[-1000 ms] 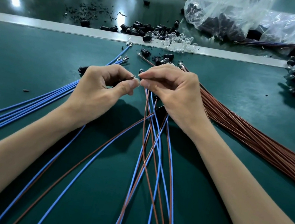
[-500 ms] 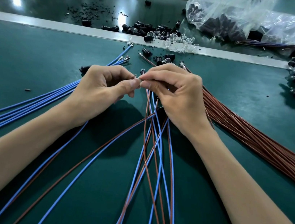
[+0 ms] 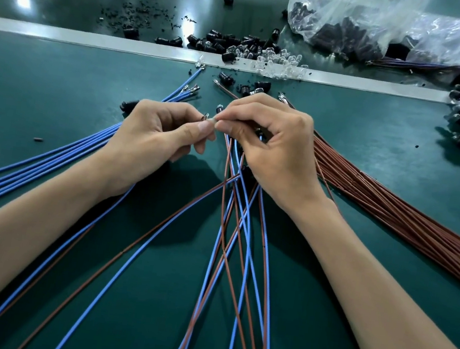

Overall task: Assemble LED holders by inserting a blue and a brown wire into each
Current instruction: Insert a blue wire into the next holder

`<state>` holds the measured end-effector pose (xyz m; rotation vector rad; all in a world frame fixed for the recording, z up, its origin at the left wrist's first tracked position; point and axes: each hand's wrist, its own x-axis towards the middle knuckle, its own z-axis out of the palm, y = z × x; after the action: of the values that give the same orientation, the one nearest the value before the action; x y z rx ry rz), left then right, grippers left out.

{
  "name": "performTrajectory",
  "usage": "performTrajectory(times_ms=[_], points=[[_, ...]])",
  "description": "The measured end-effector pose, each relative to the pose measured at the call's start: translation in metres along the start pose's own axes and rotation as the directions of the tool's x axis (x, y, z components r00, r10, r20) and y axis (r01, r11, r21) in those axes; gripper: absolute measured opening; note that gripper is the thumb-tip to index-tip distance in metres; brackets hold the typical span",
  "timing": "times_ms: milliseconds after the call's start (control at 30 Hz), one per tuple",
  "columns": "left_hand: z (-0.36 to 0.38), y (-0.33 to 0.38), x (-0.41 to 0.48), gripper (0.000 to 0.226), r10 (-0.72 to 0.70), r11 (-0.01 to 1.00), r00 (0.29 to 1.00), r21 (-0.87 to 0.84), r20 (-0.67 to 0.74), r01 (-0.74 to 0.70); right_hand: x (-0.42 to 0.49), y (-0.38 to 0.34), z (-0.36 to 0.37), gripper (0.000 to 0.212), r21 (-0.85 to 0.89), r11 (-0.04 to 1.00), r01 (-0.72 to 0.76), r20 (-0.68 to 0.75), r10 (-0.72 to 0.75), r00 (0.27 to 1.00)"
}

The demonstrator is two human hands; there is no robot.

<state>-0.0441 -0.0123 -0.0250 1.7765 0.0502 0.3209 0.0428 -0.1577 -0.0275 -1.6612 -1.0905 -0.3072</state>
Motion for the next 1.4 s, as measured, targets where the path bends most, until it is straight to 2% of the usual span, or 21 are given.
performTrajectory(times_ms=[167,267,367,467,600,700,900,1067,1300,1400], points=[[0.0017,-0.0019,-0.0004,0.015,0.04,0.999,0.998,0.032,-0.048,-0.038,-0.0011,-0.0004,0.0013,0.006,0.041,0.996,-0.074,0.002,0.074,0.997],[0.0042,-0.0032,-0.0015,0.013,0.13,0.983,0.986,0.145,-0.102,-0.114,-0.0018,0.0003,0.0031,0.008,0.074,0.985,-0.153,-0.022,0.155,0.988],[0.0067,-0.0037,-0.0031,0.017,0.212,0.949,0.966,0.267,-0.145,-0.169,-0.0015,0.0015,0.0042,0.01,0.12,0.962,-0.246,-0.023,0.25,0.968],[0.0074,-0.003,-0.0042,0.019,0.273,0.915,0.947,0.351,-0.168,-0.201,-0.0013,0.0022,0.005,0.011,0.124,0.956,-0.268,-0.012,0.271,0.962],[0.008,-0.0037,-0.0039,0.008,0.373,0.84,0.914,0.477,-0.161,-0.259,-0.0012,0.0016,0.0056,0.007,0.127,0.946,-0.299,0.026,0.299,0.954],[0.006,-0.0068,-0.0015,0.021,0.415,0.791,0.895,0.551,-0.162,-0.267,-0.0011,0.0021,0.0056,0.012,0.175,0.927,-0.332,0.066,0.326,0.943],[0.0061,-0.007,-0.0016,0.014,0.364,0.841,0.916,0.482,-0.167,-0.246,0.0003,0.0039,0.0018,0.022,0.245,0.912,-0.33,0.081,0.32,0.944],[0.0068,-0.0066,-0.0015,0.011,0.344,0.865,0.921,0.443,-0.185,-0.234,0.0002,0.0018,0.0022,0.025,0.221,0.921,-0.321,0.063,0.315,0.947],[0.0055,-0.0089,-0.0009,0.012,0.382,0.833,0.91,0.485,-0.159,-0.265,0.0,0.0006,0.0035,0.024,0.17,0.932,-0.319,0.038,0.318,0.947],[0.0056,-0.0083,-0.0008,0.011,0.354,0.845,0.922,0.476,-0.156,-0.244,0.0007,0.0014,0.0019,0.025,0.173,0.925,-0.338,0.069,0.331,0.941]])
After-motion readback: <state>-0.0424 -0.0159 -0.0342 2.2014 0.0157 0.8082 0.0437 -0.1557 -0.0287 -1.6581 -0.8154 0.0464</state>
